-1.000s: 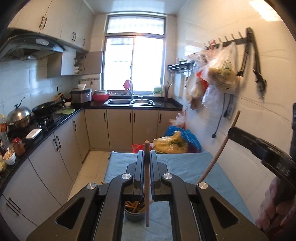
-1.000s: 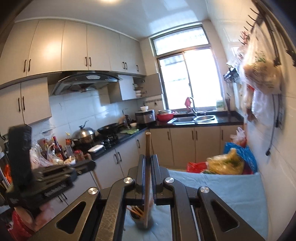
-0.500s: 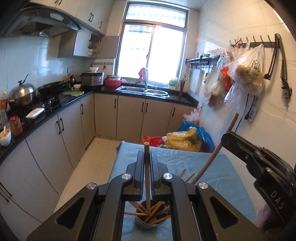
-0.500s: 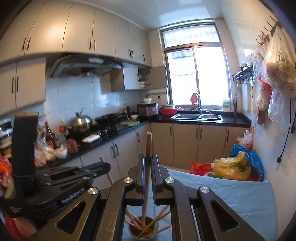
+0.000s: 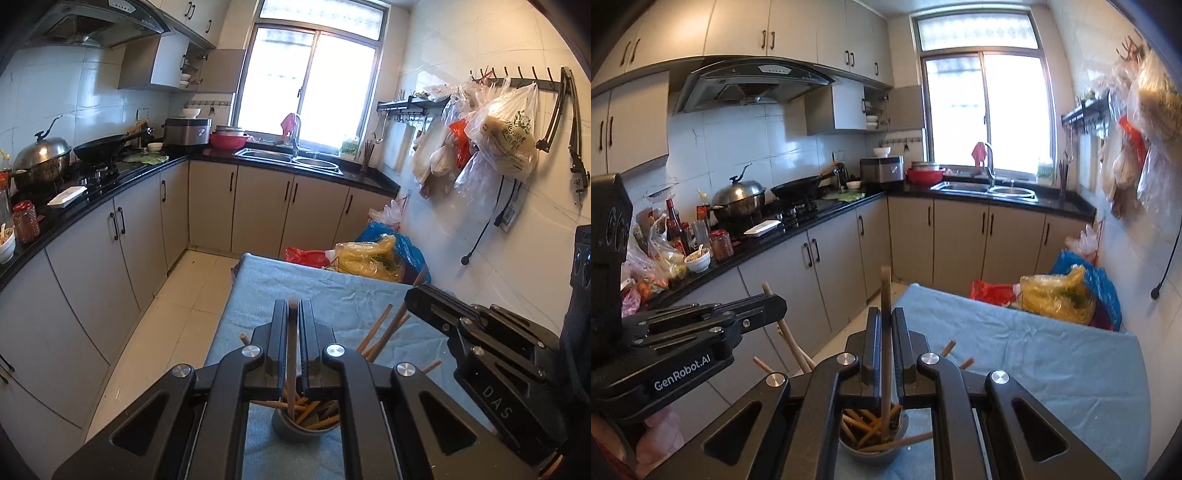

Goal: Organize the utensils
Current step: 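Open the left tool to drop its chopstick in the holder while the right tool releases its chopstick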

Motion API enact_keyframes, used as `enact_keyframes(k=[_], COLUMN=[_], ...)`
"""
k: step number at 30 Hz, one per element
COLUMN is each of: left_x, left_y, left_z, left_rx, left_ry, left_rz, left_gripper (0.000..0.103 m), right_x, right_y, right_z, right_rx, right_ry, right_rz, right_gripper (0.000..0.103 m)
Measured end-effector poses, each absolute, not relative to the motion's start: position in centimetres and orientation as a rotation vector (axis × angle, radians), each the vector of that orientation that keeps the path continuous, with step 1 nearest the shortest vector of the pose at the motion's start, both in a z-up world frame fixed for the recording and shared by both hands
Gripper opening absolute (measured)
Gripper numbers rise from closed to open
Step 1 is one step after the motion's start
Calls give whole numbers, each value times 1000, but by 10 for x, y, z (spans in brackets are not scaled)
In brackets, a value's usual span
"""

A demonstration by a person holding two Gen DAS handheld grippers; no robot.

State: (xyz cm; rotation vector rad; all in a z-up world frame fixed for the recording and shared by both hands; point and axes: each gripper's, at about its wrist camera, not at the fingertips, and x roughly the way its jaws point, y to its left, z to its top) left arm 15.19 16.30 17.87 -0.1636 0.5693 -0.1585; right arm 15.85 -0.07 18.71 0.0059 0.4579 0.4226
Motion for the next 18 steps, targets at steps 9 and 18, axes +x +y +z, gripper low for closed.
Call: enact_keyframes(k=[9, 18], left_x=[133, 87], left_y=[165, 153], left_z=[198, 200], left_rx=[-178, -123], left_ry=[535, 485], left_rz=[-165, -94], left_gripper=[7, 23], right_x=[122, 65], right_y=[-19, -51], right_z=[224, 247], right_rx=[41, 83], right_ry=[362, 269], right_rz=[423, 411], right_gripper=[8, 38])
